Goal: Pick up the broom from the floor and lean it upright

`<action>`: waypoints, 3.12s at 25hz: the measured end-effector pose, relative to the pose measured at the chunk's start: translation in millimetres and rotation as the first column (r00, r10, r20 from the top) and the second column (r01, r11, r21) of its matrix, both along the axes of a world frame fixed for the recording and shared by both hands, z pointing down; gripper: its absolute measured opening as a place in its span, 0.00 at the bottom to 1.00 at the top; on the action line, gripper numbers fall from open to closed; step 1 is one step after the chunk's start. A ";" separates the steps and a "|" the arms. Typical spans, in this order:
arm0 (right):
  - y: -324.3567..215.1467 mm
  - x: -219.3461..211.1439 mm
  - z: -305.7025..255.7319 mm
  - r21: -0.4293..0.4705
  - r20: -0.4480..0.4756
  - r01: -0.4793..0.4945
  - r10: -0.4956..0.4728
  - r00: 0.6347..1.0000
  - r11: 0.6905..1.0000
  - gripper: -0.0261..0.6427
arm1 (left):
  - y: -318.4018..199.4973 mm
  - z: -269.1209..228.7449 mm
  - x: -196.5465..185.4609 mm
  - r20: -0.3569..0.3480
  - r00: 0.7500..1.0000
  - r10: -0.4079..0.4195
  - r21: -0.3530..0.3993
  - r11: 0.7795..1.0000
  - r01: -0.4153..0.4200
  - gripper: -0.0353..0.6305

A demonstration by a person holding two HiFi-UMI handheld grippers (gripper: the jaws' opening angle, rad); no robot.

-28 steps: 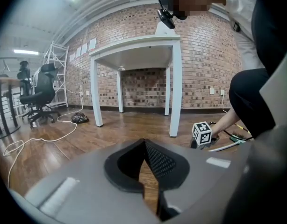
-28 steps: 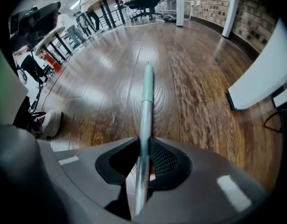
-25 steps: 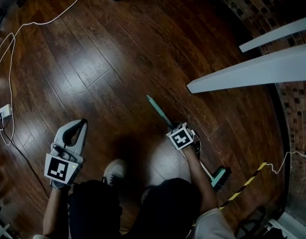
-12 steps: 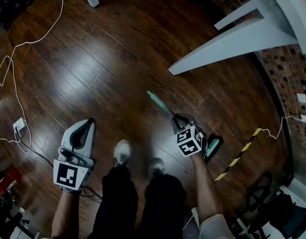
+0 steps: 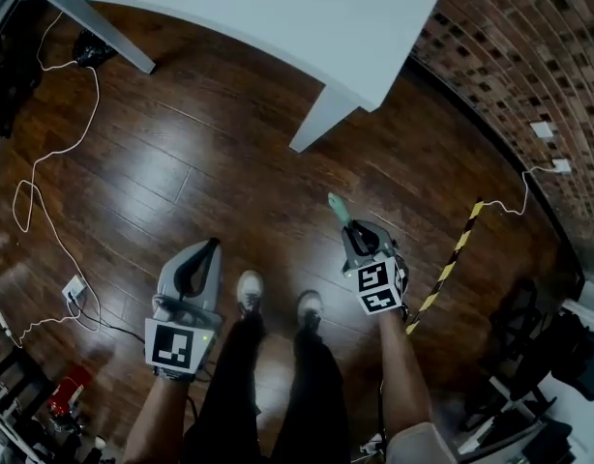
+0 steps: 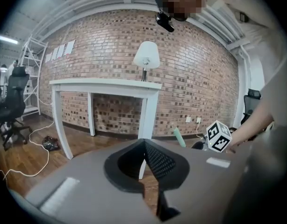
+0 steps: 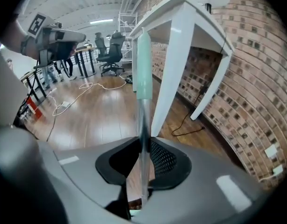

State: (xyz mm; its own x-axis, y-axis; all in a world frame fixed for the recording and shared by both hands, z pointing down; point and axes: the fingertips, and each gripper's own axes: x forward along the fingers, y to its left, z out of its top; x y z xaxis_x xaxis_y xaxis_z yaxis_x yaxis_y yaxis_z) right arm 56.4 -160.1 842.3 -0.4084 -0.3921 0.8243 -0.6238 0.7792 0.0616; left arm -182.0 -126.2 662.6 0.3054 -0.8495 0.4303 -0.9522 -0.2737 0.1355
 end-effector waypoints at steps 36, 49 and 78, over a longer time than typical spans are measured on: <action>-279.0 23.2 -93.5 0.210 0.158 -0.013 -0.021 0.987 0.978 0.19 | -154.4 -63.5 125.5 0.032 0.997 0.074 -0.046 0.996 -0.073 0.05; -319.1 4.3 -84.9 0.225 0.171 -0.005 -0.035 0.985 0.974 0.19 | -161.0 -41.3 117.1 0.081 0.994 0.078 -0.097 0.993 -0.070 0.05; -339.7 13.6 -84.6 0.253 0.164 -0.060 0.018 0.986 0.966 0.29 | -161.3 -34.0 107.5 0.079 0.994 0.082 -0.106 0.992 -0.073 0.05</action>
